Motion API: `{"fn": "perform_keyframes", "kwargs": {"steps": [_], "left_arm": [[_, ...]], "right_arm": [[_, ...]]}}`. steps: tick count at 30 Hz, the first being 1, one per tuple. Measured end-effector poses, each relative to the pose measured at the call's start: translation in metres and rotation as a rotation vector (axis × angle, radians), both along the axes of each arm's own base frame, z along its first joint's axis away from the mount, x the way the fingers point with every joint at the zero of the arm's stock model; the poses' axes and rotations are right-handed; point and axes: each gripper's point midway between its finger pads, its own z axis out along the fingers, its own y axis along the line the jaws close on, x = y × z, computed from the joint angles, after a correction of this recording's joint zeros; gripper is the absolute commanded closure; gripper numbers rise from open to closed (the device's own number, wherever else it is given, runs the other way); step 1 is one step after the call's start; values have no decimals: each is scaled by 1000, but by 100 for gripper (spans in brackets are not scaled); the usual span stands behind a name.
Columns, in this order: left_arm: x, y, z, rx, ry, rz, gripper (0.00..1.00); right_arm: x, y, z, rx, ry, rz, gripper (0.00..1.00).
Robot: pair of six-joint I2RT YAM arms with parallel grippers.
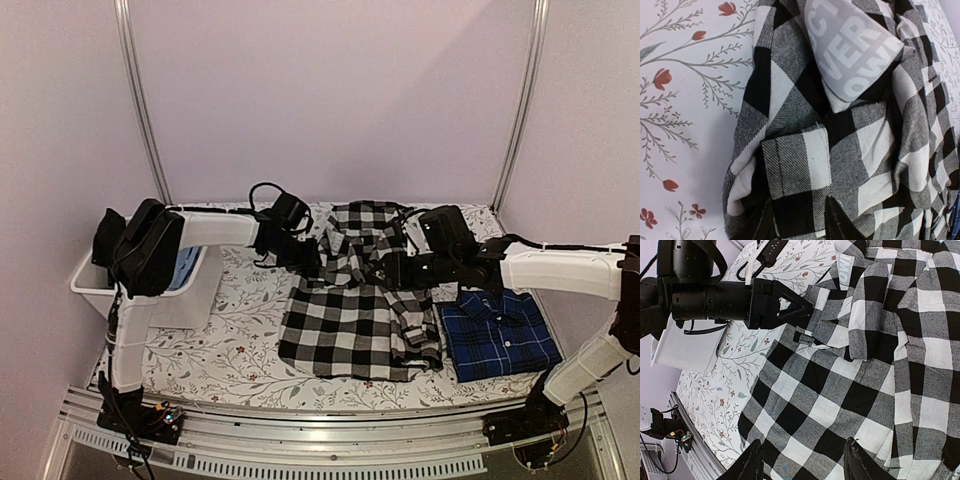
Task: Fold and stack the long sleeve shirts
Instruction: Pick up the sleeve from the 1/3-folded shirt, then pass from the left arm to the right
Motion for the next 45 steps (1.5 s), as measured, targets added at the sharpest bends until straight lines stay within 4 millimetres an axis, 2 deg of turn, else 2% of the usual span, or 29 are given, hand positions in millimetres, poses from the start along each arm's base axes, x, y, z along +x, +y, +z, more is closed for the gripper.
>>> {"fn": "perform_keyframes", "kwargs": {"steps": [2, 7, 10, 16, 19, 23, 29, 32, 35, 41, 45], "left_arm": [[0, 0, -2, 4, 3, 0, 58], [0, 3, -12, 23, 15, 10, 59], [0, 3, -19, 31, 23, 10, 66], [0, 0, -17, 22, 23, 4, 92], [-1, -4, -12, 9, 14, -4, 100], [-4, -10, 10, -32, -17, -20, 100], [-14, -36, 74, -172, -99, -108, 100], [-23, -51, 95, -225, -135, -168, 100], [-34, -66, 103, -255, -154, -227, 100], [-57, -87, 105, -280, -156, -318, 100], [-64, -95, 108, -292, -166, -357, 100]], "right_arm": [[0, 0, 0, 0, 0, 0, 47], [0, 0, 0, 0, 0, 1, 47], [0, 0, 0, -1, 0, 0, 47], [1, -1, 0, -4, -3, -6, 47], [2, -2, 0, -7, -7, -10, 47], [6, -4, 2, -5, -14, -19, 46], [23, 0, 9, 21, -51, -32, 46], [38, 1, 12, 48, -63, -41, 44], [52, 0, 15, 83, -65, -57, 40], [76, 6, 11, 166, -41, -80, 26], [87, 7, 6, 227, -12, -99, 23]]}}
